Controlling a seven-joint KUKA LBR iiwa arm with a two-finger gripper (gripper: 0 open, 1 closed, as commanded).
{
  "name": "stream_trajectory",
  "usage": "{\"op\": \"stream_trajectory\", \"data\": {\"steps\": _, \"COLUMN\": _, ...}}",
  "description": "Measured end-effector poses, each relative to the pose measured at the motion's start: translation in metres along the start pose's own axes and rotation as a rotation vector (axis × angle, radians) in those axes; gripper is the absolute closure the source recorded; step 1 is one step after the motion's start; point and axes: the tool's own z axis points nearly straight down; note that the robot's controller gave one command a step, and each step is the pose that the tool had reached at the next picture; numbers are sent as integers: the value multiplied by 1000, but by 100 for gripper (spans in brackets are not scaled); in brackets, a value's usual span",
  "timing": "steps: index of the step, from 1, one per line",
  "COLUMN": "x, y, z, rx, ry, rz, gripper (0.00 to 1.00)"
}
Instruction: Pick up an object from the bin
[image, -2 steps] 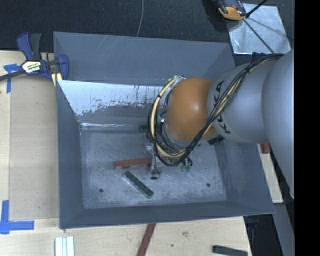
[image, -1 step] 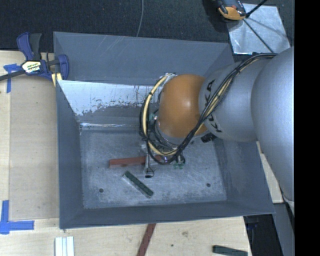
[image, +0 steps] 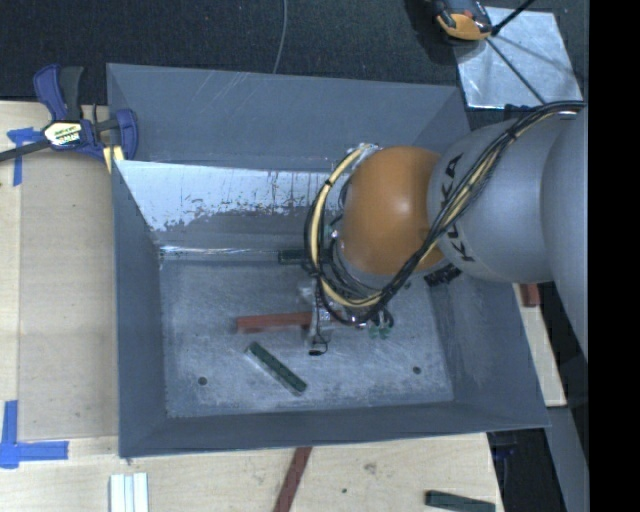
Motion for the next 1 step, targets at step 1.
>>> {"op": "stream_trajectory", "data": {"steps": 1, "x": -13, "y": 24, "z": -9, "rx": 3, "ry": -1, "rz": 10, "gripper": 100}}
